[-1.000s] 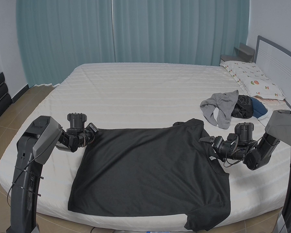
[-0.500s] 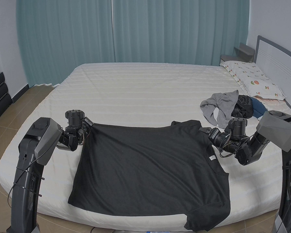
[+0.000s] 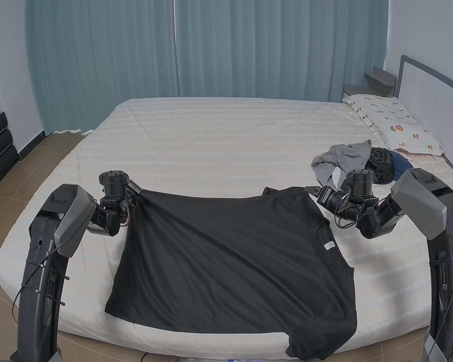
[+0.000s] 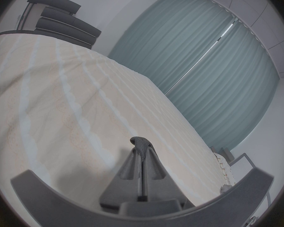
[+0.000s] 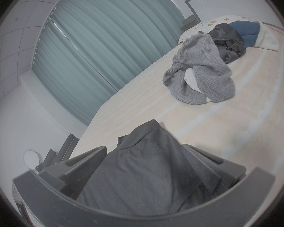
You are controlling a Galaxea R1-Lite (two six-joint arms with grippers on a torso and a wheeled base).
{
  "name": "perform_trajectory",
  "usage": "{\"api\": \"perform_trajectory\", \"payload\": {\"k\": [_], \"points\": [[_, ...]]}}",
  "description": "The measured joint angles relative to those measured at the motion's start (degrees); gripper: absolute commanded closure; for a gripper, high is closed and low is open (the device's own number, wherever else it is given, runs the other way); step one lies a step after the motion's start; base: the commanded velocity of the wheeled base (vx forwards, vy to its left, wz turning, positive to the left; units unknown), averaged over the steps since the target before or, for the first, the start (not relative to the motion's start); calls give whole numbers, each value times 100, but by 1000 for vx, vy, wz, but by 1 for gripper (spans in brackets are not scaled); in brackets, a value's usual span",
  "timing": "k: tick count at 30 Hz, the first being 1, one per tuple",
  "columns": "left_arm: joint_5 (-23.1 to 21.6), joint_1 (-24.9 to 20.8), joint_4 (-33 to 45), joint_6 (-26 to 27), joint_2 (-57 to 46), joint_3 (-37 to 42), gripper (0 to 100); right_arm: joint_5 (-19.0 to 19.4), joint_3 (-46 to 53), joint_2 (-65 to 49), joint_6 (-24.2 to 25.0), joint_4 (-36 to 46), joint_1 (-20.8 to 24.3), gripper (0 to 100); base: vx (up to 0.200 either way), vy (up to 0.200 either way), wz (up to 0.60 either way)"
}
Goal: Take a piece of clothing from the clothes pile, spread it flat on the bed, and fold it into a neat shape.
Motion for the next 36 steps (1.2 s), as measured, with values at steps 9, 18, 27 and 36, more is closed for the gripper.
{"api": "perform_trajectory", "payload": {"k": [9, 18, 27, 36], "points": [[2, 7, 5, -39, 0, 18, 100, -13, -1246, 796, -55, 351, 15, 0, 0, 0, 0], [0, 2, 9, -41, 0, 46, 100, -306, -2571, 1464, -71, 758, 96, 100, 0, 0, 0], [2, -6, -61, -41, -2, 55, 100, -411, -3015, 1773, -46, 953, 100, 100, 0, 0, 0], [13, 2, -83, -28, -4, 11, 100, -852, -3299, 1788, -24, 906, 24, 100, 0, 0, 0]]}}
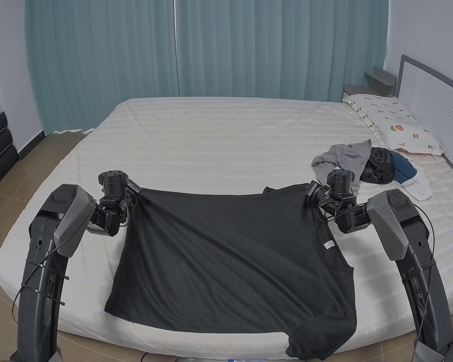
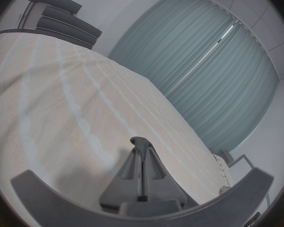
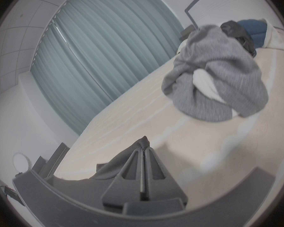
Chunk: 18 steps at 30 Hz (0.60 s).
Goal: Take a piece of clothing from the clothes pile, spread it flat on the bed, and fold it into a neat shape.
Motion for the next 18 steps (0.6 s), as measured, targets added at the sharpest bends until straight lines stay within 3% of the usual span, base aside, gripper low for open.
{"api": "perform_trajectory", "payload": {"k": [10, 18], "points": [[33, 63, -390, 9, 1, -144, 100, -228, -69, -43, -63, -702, -88, 100, 0, 0, 0], [37, 44, -471, 85, 100, -199, 100, -269, -74, -11, -386, -924, -52, 100, 0, 0, 0]]}}
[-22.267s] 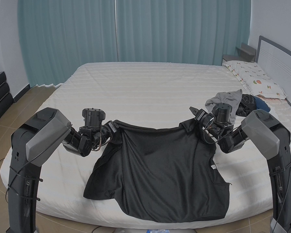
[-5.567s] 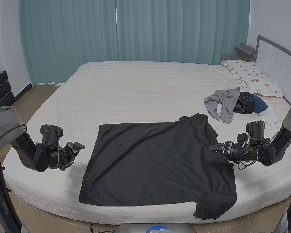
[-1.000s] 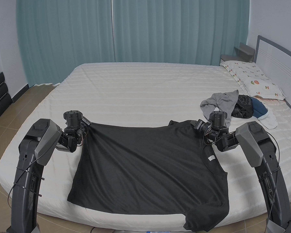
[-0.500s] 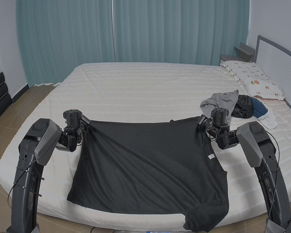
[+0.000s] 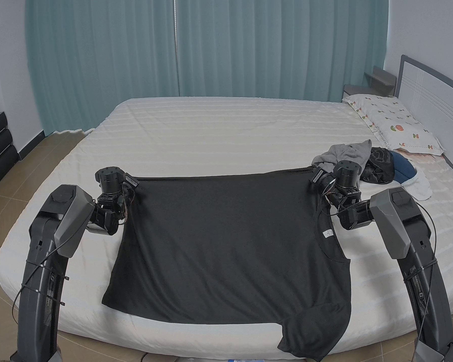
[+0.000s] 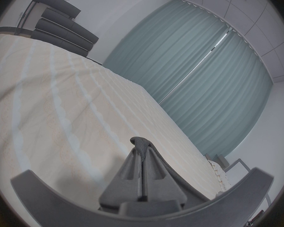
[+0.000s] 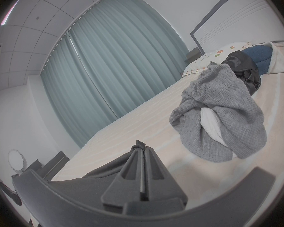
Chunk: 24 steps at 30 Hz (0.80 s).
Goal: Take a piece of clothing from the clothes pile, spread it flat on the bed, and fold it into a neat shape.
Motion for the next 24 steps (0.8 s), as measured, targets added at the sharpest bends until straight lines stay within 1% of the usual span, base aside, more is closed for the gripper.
{"api": "perform_trajectory", "payload": {"k": [4, 9, 10, 15, 24], "points": [[-9, -9, 24, 199, 85, -59, 100, 13, 0, 168, -189, 0, 34, 100, 0, 0, 0], [-23, -30, 107, 286, 179, -108, 100, 30, 2, 349, -244, 44, 65, 100, 0, 0, 0], [-23, -30, 151, 288, 190, -116, 0, 30, 2, 378, -249, 54, 65, 0, 0, 0, 0], [-30, -30, 472, 288, 228, -155, 0, 22, 0, 475, -262, 43, 72, 0, 0, 0, 0], [-4, -33, 485, 277, 232, -119, 0, -99, 0, 414, -218, 51, 41, 0, 0, 0, 0]]}}
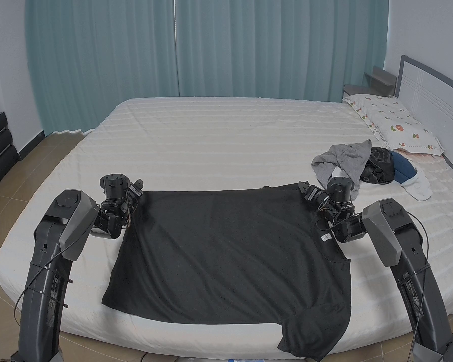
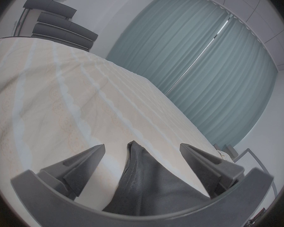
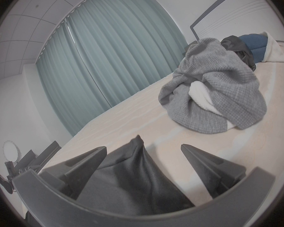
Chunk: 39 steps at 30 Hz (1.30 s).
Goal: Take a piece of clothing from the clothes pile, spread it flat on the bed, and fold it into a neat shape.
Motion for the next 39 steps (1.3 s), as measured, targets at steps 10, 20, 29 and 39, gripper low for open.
{"api": "perform_trajectory", "payload": {"k": [10, 20, 29, 39], "points": [[-9, 20, -468, -48, -400, 976, 0, -79, 909, -519, 54, -484, -138, 0, 0, 0, 0], [-200, 35, -1018, -239, -1337, 2484, 0, 162, 3605, -1712, 422, -1086, -168, 0, 0, 0, 0], [-722, 22, -1185, -425, -2640, 4496, 0, 418, 5772, -2935, 1023, -1413, -79, 0, 0, 0, 0], [-1580, -152, -1243, -948, -3881, 6724, 0, 858, 7517, -3788, 1649, -1768, -35, 0, -120, 0, 0]]}}
